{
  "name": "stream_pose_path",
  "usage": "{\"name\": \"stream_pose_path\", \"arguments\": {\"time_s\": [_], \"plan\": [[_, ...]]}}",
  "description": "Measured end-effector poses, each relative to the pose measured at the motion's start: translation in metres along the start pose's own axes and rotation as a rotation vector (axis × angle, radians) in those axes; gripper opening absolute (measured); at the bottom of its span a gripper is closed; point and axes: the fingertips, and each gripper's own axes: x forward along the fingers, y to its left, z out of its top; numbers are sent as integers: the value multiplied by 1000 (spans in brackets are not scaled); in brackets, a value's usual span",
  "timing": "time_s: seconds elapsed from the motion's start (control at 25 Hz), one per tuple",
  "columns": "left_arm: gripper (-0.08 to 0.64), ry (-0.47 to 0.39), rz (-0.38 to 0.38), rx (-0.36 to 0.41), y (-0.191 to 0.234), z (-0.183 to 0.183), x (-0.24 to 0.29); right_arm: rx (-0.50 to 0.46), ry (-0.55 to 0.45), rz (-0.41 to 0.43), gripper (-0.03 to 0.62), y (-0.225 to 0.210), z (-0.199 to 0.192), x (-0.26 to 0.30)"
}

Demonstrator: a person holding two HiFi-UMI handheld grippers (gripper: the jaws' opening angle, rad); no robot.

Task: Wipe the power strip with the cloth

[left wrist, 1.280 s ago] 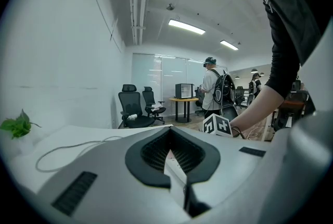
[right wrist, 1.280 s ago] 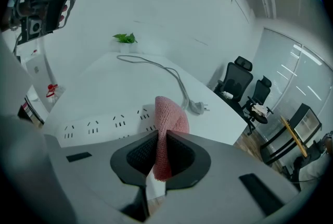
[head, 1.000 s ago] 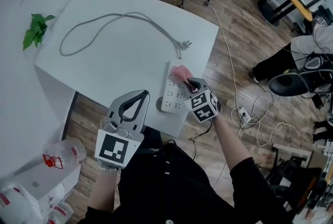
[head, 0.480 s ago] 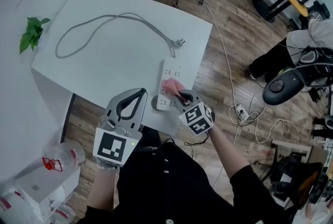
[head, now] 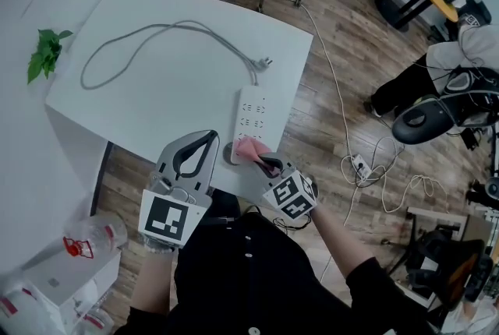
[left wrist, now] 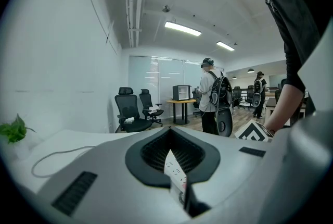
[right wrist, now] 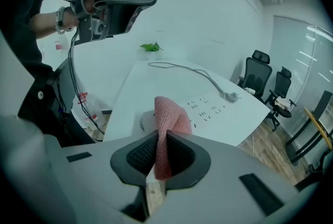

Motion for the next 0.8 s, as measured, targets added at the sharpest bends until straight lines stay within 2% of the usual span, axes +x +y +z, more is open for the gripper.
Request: {"name": "stream_pose_path", "arguments": {"time_s": [0.28, 0.8], "plan": [[11, -2, 6, 2, -2, 1, 1, 3, -1, 37, 55, 16, -4, -4], [11, 1, 15, 2, -6, -1, -1, -3, -3, 40, 55, 19, -6, -7]]}}
